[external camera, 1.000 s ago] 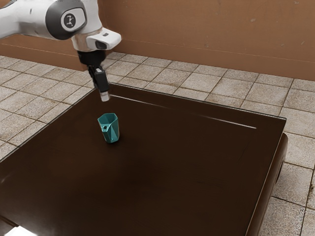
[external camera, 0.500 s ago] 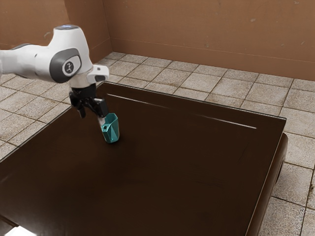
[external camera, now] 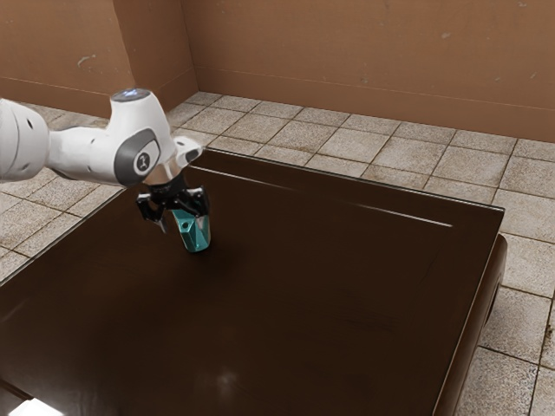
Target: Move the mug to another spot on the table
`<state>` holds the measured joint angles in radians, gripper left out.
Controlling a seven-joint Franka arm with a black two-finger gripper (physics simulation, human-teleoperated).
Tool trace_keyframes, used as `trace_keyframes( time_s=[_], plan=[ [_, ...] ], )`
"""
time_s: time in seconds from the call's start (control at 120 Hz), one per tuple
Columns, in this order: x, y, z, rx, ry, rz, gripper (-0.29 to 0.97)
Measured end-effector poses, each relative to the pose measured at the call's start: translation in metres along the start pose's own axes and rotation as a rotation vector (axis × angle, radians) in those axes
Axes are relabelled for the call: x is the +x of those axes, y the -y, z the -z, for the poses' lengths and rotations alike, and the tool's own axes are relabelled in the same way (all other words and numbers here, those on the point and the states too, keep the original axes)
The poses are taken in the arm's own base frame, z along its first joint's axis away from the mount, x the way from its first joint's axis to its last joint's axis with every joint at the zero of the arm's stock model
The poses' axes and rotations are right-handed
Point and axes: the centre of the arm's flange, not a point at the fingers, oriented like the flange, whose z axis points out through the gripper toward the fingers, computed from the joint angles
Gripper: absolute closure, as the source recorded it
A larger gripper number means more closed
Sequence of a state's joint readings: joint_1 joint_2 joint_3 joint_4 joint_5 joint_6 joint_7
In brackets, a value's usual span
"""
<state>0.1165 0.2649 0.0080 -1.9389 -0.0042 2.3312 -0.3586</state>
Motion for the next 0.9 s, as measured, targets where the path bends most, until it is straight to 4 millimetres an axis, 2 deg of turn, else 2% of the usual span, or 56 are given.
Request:
trace_keyframes(
  time_s=[0.075, 0.15, 0.283, 0.45, 0.567, 0.7, 0.8, 0.9],
  plan=[
    [-0.007, 0.004, -0.019, 0.017, -0.032, 0.014, 0.16],
    [-0.007, 0.003, -0.027, 0.025, -0.078, 0.018, 0.19],
    [0.003, 0.0, -0.041, 0.021, -0.126, 0.05, 0.22],
    [0.02, 0.009, -0.064, 0.014, -0.144, 0.12, 0.26],
    [0.022, 0.008, -0.078, 0.012, -0.14, 0.15, 0.28],
    [0.022, 0.008, -0.083, 0.008, -0.141, 0.179, 0.3],
    [0.022, 0.008, -0.083, 0.006, -0.143, 0.197, 0.45],
    [0.022, 0.006, -0.082, 0.007, -0.148, 0.204, 0.52]
  ],
)
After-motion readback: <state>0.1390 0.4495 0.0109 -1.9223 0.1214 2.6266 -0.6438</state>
